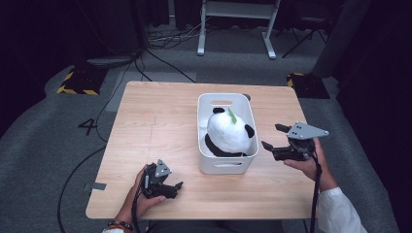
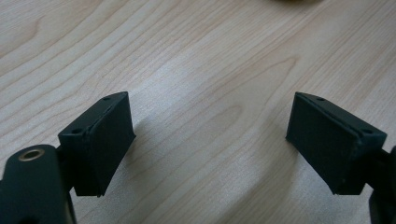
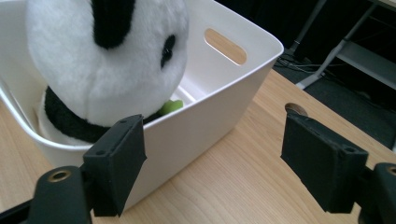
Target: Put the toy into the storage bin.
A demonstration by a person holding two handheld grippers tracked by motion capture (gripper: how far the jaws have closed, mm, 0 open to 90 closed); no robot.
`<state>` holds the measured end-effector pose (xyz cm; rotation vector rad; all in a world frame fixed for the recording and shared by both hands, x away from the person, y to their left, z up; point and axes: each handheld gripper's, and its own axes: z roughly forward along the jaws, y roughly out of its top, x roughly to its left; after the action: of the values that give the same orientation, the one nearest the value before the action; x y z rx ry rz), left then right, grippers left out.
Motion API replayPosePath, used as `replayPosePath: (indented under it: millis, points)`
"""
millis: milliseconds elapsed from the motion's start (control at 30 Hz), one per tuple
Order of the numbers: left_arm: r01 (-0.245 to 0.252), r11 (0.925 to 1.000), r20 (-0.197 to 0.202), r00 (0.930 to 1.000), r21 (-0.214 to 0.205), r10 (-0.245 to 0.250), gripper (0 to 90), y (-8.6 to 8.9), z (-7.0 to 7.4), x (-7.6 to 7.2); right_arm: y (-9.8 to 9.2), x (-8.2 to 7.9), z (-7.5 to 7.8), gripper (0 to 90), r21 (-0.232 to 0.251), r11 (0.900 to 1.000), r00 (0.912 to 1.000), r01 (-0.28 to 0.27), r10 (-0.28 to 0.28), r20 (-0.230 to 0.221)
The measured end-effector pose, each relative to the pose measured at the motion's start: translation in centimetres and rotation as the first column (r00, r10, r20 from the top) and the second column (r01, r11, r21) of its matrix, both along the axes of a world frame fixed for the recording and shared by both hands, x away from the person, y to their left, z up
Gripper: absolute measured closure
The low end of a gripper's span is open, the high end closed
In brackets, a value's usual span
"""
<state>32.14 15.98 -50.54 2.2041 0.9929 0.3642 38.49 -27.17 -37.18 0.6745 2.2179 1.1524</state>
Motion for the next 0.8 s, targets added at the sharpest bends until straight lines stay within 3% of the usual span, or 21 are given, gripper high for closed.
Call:
replayPosePath:
  millis: [800]
  points:
    - [0.001,1.0,0.0,1.0,0.001,-0.001,14.9,0.0,0.0,0.0,-2.0,0.0,-3.0,21.9,-0.04,0.9971,0.9972,0.064,-0.066,-0.036]
